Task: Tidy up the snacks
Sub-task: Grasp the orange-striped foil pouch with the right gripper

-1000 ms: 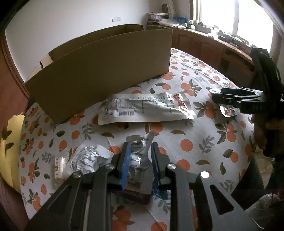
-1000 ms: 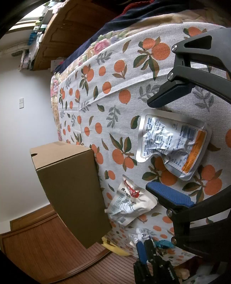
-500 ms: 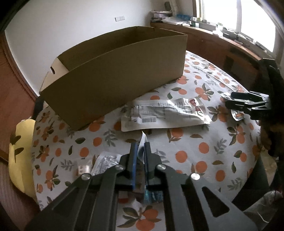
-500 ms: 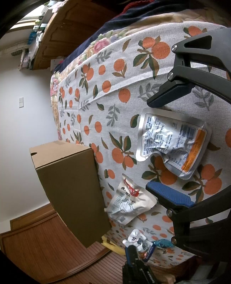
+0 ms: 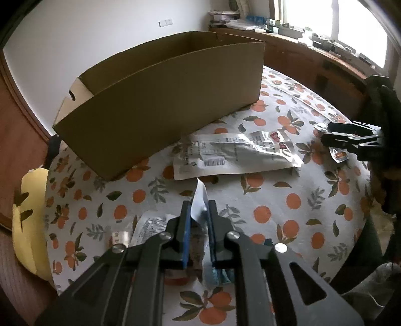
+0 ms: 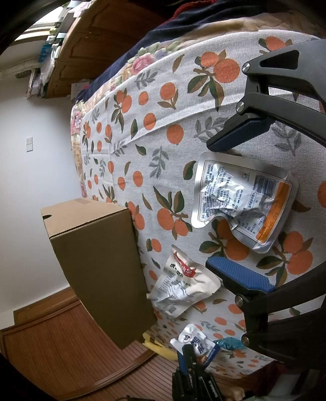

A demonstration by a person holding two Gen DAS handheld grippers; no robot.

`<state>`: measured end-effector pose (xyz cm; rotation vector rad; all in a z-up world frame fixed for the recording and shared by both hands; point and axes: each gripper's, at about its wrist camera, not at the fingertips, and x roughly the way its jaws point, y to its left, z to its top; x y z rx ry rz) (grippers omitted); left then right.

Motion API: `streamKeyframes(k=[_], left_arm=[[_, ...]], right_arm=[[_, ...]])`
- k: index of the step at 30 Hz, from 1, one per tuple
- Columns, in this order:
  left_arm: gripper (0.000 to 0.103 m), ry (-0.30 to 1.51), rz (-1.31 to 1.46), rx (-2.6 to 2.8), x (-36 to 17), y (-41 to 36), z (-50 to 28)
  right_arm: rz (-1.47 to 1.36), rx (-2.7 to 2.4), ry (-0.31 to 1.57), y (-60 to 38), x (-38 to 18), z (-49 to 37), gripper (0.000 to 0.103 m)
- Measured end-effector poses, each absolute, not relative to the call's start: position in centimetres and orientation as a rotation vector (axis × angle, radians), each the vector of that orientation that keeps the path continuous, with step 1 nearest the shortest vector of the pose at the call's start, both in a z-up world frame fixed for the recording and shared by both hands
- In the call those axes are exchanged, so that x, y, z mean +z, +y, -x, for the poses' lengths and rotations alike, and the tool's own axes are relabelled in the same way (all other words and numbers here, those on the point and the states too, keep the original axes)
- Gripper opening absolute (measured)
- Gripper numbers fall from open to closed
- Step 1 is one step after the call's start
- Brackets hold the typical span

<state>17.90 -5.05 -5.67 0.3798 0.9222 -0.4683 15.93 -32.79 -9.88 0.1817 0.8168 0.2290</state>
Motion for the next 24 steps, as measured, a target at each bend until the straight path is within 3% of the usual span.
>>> streamKeyframes(k=[3,8,14,20,21,24], left_arm=[[0.012,0.930,-0.368,-0.480,-5.7,-5.0,-17.9],[0.004,0.894,-0.344,-0.468,-5.4,-5.0,-17.4],[0.004,0.854,-0.291,-0.486,-5.0,-4.8,-16.1],[0.004,0.810,-0.238,-0.505,-4.1,-4.5,-15.3],[0.004,0.800,-0.233,-0.500,-3.9,-4.5,-15.1],[0.004,0.786,-0.214,-0.509,-3.6,-4.4,-15.1]], right_arm=[[-0.177,0.229,0.818,-32.8,-9.9,-15.9,0.087],[-0.145,0.228,0.838,-32.3,-10.0,-16.1,0.088],[-0.024,0.185,0.878,-30.6,-10.1,-16.3,0.088],[0.046,0.136,0.890,-30.4,-10.1,-16.0,0.068],[0.042,0.139,0.887,-30.6,-10.1,-15.8,0.060],[0.016,0.164,0.890,-31.0,-9.8,-15.6,0.059]])
